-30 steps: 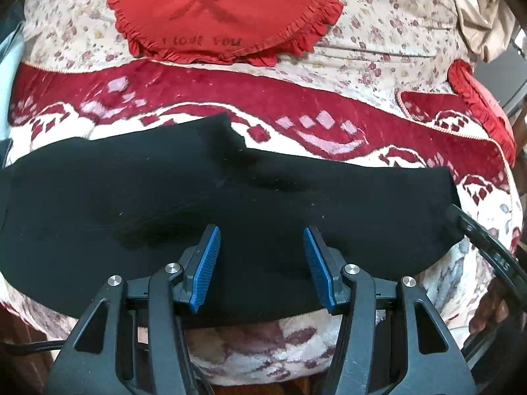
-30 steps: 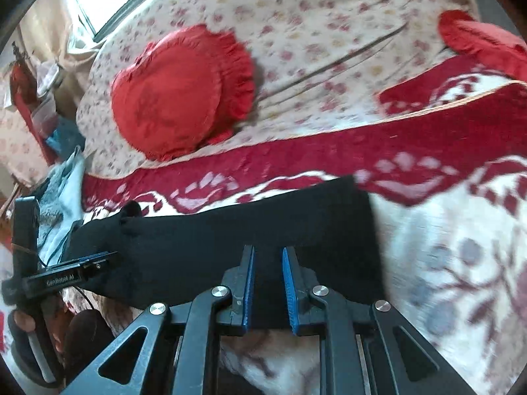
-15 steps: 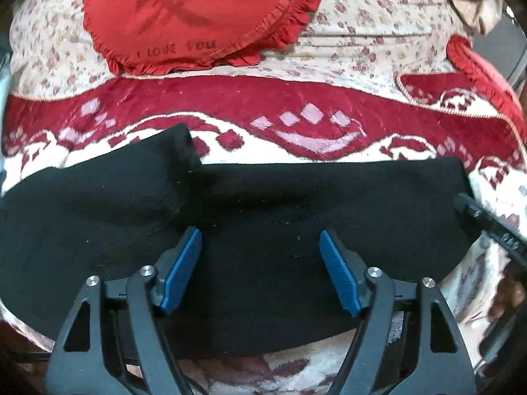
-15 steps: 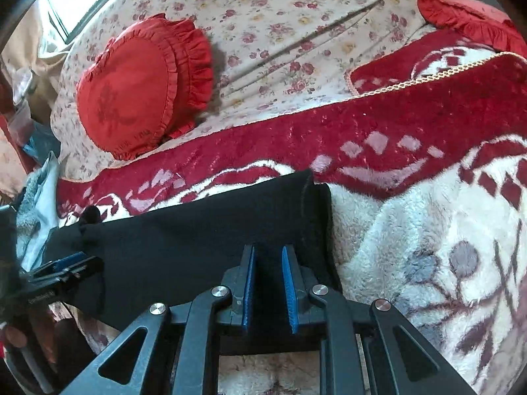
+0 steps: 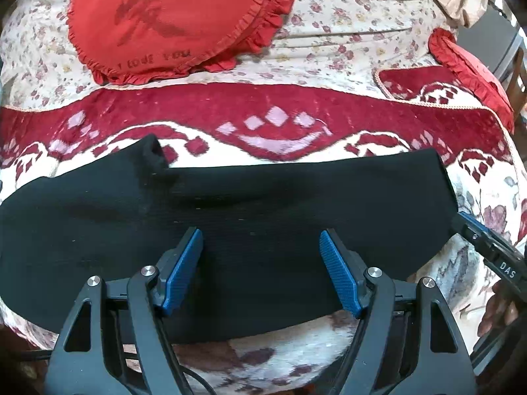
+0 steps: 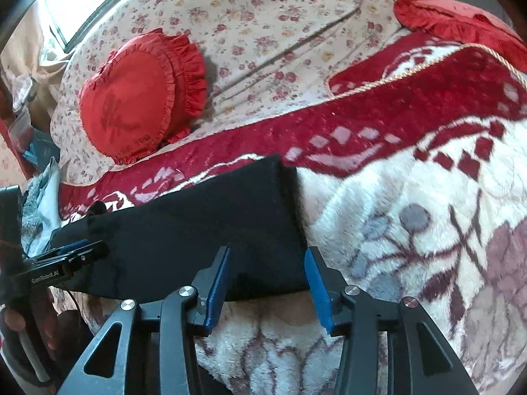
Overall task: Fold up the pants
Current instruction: 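Grasp the pants leg end with the left gripper while the right gripper holds the pants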
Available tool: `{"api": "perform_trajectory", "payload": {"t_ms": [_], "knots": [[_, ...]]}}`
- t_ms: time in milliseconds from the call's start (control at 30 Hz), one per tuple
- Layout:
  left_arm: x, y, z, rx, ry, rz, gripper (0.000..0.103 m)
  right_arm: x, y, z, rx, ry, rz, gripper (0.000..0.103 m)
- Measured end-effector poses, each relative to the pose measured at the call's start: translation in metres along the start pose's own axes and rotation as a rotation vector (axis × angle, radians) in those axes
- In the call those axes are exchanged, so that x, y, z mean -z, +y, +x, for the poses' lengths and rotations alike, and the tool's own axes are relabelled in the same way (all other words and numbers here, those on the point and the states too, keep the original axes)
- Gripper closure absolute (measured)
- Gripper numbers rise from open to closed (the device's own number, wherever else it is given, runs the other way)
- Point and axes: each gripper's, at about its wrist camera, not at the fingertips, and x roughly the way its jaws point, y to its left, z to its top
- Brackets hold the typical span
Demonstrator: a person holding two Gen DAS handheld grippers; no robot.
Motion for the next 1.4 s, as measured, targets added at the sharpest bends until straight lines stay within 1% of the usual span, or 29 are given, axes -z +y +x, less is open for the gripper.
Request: {"api": "perform_trajectory", "payload": {"t_ms": [133,267,367,467,567,700,867,933,1000,1067,1200,1233,1267,1300,1333,1367,1400], "knots": [[-0.005,-0.014,0.0,0.007,0.002,0.04,0.029,0.004,-0.005,0.01,0.009,0.034,0.023,0.058],[-0.02,-0.038,0.005,0.033,0.019,0.112,0.029,0.012,-0.012,0.013,-0.036,0.036,0.045,0.057],[-0.035,-0.059,0.011,0.075,0.02,0.148,0.029,0.015,-0.019,0.013,-0.075,0.03,0.065,0.057],[-0.05,-0.078,0.017,0.127,0.022,0.18,0.029,0.016,-0.022,0.012,-0.091,0.029,0.067,0.057],[-0.06,-0.103,0.032,0.166,0.058,0.235,0.029,0.018,-0.028,0.01,-0.108,0.023,0.08,0.057],[-0.069,-0.135,0.055,0.162,0.112,0.296,0.029,0.021,-0.032,0.009,-0.143,0.005,0.083,0.056],[-0.075,-0.175,0.071,0.171,0.132,0.376,0.029,0.025,-0.032,0.013,-0.188,-0.032,0.073,0.054],[-0.077,-0.189,0.077,0.16,0.137,0.395,0.029,0.026,-0.032,0.014,-0.203,-0.045,0.063,0.054],[-0.078,-0.196,0.082,0.174,0.143,0.399,0.029,0.027,-0.032,0.014,-0.219,-0.062,0.059,0.054],[-0.079,-0.201,0.09,0.192,0.17,0.396,0.029,0.028,-0.032,0.015,-0.232,-0.078,0.064,0.054],[-0.075,-0.203,0.097,0.178,0.152,0.41,0.03,0.029,-0.033,0.017,-0.255,-0.103,0.091,0.053],[-0.075,-0.203,0.096,0.177,0.143,0.412,0.032,0.029,-0.034,0.018,-0.263,-0.108,0.099,0.054],[-0.075,-0.204,0.096,0.172,0.138,0.416,0.034,0.028,-0.034,0.019,-0.277,-0.116,0.112,0.058],[-0.074,-0.205,0.095,0.168,0.133,0.423,0.039,0.028,-0.035,0.02,-0.293,-0.121,0.123,0.062],[-0.074,-0.206,0.094,0.162,0.127,0.431,0.046,0.027,-0.035,0.022,-0.306,-0.121,0.128,0.076],[-0.074,-0.205,0.092,0.151,0.116,0.434,0.05,0.026,-0.035,0.026,-0.333,-0.112,0.135,0.086],[-0.074,-0.203,0.089,0.147,0.11,0.432,0.059,0.026,-0.034,0.029,-0.354,-0.106,0.145,0.086]]}}
